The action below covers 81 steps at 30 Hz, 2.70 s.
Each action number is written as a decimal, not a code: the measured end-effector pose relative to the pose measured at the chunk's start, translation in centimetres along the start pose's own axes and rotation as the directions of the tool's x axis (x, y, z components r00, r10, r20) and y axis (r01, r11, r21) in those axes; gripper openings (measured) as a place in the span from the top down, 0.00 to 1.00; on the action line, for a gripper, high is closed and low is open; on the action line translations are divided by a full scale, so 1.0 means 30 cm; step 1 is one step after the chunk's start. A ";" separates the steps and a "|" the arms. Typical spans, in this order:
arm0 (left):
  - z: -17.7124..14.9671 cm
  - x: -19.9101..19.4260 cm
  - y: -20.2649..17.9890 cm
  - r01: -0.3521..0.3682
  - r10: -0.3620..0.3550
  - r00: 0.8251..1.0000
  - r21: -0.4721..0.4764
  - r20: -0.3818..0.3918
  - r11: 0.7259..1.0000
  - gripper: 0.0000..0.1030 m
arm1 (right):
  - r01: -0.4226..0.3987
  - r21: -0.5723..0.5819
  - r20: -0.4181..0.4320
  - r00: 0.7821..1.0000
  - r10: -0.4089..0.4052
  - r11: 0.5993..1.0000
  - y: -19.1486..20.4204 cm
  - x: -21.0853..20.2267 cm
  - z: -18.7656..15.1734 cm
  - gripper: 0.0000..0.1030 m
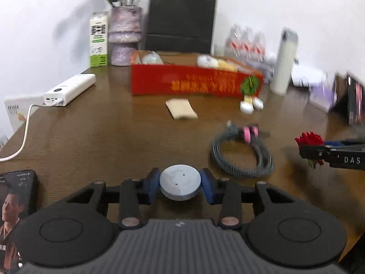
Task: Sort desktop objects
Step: 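Carry the rose and lid into the box and open both grippers, then grasp the black cable with pink tie with the left gripper while the right grasps the beige cloth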
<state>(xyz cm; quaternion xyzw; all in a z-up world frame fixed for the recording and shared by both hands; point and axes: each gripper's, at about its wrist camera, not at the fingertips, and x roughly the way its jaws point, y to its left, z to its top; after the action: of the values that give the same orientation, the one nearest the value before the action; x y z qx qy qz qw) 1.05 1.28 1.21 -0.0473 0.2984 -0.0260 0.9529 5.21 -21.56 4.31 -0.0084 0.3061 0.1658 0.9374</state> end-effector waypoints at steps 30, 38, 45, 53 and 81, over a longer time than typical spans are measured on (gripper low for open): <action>0.901 0.834 0.033 0.029 -0.023 0.988 0.039 -0.151 0.999 0.40 | 0.031 0.005 -0.152 0.988 -0.030 1.000 -0.140 0.929 0.920 0.38; 0.700 0.390 0.029 -0.058 0.058 0.998 -0.023 -0.005 0.998 0.14 | -0.003 0.025 0.022 1.000 0.003 1.000 -0.126 0.480 0.678 0.26; 0.276 0.096 -0.085 -0.030 0.031 0.997 -0.015 0.074 0.999 0.04 | -0.033 -0.011 0.031 0.999 0.033 0.999 -0.024 0.214 0.275 0.24; 0.024 0.022 -0.143 -0.026 0.020 0.997 0.083 0.070 0.996 0.03 | -0.011 -0.027 0.052 0.999 0.012 1.000 -0.008 0.036 0.017 0.24; 0.106 0.214 -0.106 0.155 -0.154 0.988 0.049 -0.031 0.987 0.88 | -0.030 0.090 0.090 0.996 0.022 0.995 -0.039 0.065 0.008 0.21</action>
<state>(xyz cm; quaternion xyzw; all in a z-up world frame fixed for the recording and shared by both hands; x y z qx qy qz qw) 8.06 -2.14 0.52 -0.0454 0.3059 -0.1082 0.9448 7.20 -22.04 3.28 0.0460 0.2713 0.1638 0.9473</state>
